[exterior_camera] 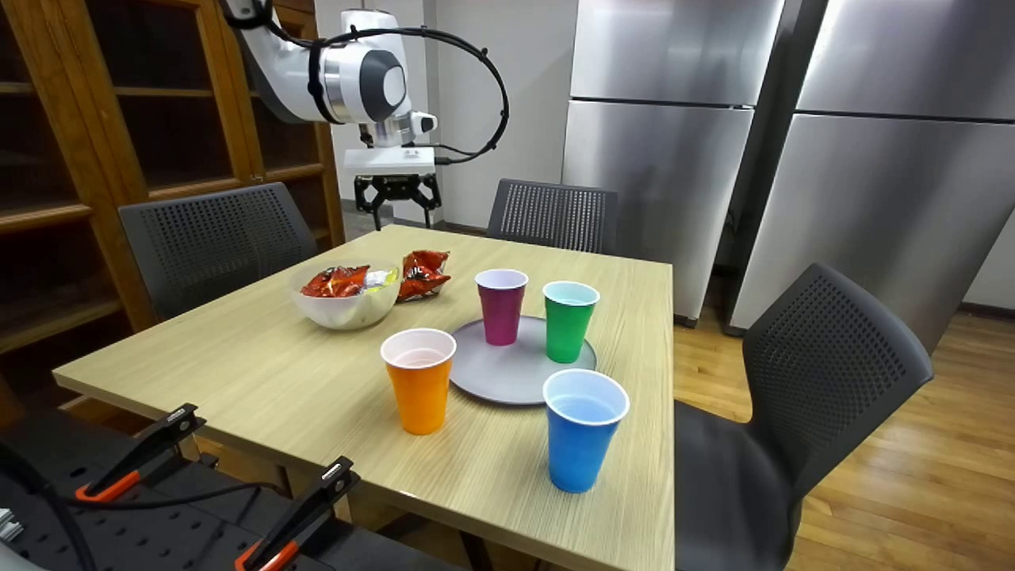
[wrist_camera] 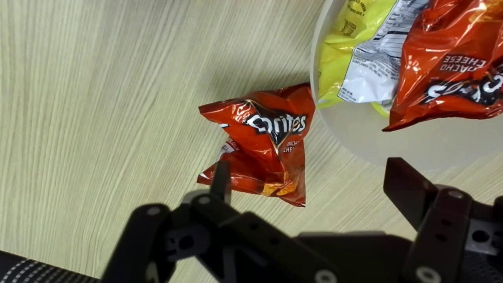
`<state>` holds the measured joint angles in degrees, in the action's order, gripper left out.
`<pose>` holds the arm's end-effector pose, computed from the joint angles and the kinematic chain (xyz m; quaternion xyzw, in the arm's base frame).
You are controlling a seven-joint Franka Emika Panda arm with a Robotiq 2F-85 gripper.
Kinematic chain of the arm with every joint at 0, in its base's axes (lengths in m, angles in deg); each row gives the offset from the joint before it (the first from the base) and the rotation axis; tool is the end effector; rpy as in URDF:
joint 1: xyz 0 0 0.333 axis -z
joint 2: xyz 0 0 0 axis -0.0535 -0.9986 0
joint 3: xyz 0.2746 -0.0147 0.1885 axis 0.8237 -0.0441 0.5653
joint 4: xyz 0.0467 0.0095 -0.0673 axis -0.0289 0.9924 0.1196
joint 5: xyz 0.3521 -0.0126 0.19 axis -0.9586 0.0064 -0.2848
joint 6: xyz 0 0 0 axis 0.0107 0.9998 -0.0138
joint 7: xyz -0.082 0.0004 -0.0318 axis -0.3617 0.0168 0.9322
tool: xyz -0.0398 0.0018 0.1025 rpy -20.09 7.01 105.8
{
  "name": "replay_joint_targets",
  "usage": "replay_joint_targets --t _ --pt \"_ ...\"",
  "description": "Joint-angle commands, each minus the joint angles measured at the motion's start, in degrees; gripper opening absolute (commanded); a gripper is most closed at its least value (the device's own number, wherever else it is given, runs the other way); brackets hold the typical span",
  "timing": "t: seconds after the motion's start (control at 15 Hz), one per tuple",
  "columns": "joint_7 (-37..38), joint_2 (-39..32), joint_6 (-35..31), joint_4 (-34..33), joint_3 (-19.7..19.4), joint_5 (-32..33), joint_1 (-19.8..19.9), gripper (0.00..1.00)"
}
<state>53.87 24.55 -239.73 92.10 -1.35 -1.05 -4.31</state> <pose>0.6567 0.0933 0.2383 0.9561 0.2682 0.1175 0.0129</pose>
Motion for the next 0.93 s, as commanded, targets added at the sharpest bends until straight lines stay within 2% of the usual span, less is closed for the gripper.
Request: replay_joint_targets --t 0.0,0.67,0.73,0.8,0.87 --pt "-3.05 -4.76 5.45 -7.34 1.53 -1.12 1.36 1.0" --pt "-4.44 -13.62 12.73 -18.65 1.49 -0.57 0.79 1.0" --pt "-5.58 -13.82 12.94 -18.91 2.15 -0.93 1.37 1.0" --pt "-2.73 -12.21 9.86 -15.42 0.61 0.01 0.18 1.0" --pt "-3.07 -12.68 10.16 -16.09 0.69 0.01 0.2 1.0"
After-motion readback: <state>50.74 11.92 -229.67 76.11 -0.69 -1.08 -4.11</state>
